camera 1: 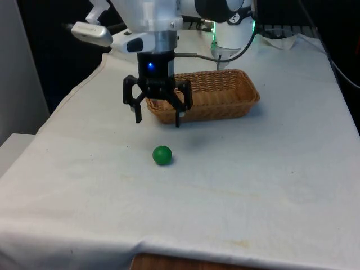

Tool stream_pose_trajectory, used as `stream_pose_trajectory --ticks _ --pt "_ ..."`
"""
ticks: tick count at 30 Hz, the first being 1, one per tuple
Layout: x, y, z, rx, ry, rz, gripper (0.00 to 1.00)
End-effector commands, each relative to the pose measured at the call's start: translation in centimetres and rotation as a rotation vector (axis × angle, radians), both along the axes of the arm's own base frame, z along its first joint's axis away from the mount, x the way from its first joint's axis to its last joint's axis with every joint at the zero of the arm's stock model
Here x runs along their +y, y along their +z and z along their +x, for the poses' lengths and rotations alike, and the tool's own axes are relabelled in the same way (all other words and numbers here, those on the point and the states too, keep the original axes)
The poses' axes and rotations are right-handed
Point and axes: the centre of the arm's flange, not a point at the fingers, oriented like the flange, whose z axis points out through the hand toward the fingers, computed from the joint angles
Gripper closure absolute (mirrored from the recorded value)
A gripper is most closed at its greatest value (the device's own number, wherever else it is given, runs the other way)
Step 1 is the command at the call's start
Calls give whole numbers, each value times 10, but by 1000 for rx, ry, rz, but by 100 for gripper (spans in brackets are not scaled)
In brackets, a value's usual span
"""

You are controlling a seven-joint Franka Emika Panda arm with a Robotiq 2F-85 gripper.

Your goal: Pick up the ball and place it into the basket.

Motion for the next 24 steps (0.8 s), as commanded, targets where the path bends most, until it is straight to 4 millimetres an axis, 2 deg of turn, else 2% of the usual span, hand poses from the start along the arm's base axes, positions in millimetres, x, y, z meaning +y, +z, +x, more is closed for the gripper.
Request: stream_pose_trajectory --ticks 1,2,10,11,16,24 --pt "-2 -4 3 -10 2 3 0" --pt "-2 -2 1 -3 -1 -1 0" --pt "-8 -30 21 -44 -3 -5 0" --pt "-8 -28 18 -32 -4 -8 0" --pt "-6 -49 28 -52 -6 -4 0" --pt "-6 -67 29 -52 -9 10 0"
